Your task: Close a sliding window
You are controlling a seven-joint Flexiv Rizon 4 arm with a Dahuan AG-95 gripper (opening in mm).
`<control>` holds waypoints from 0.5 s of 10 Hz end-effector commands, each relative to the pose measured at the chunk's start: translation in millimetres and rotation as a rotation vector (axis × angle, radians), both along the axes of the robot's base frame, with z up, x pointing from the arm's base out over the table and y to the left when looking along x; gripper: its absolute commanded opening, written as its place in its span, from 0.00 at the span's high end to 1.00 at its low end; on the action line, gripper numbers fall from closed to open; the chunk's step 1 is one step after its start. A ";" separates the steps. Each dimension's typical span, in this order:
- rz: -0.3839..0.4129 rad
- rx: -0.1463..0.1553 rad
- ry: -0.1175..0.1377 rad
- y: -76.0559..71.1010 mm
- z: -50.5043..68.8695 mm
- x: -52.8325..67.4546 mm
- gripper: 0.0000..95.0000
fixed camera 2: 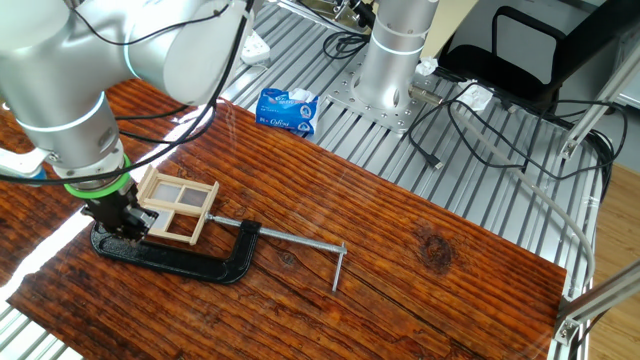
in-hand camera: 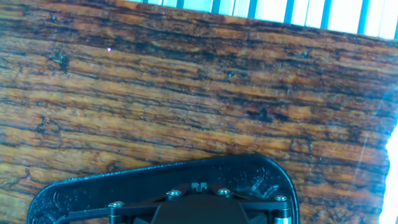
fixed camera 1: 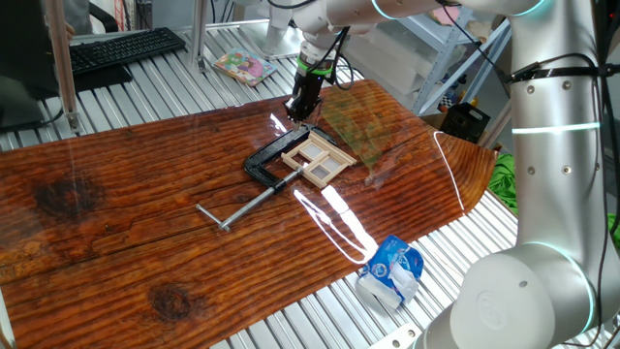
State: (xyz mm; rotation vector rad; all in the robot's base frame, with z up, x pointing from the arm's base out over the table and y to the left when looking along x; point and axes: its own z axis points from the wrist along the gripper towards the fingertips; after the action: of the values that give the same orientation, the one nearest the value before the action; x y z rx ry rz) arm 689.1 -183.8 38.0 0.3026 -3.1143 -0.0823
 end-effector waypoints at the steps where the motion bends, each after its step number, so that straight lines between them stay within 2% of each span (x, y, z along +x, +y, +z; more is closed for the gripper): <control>1: 0.000 0.000 -0.006 0.0 -3.4 0.7 1.00; 5: -0.004 -0.007 -0.004 0.8 -5.1 5.3 1.00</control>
State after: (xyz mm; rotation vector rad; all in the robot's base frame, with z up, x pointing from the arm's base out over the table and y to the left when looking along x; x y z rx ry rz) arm 695.9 -182.7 32.3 0.2981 -3.1154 -0.0777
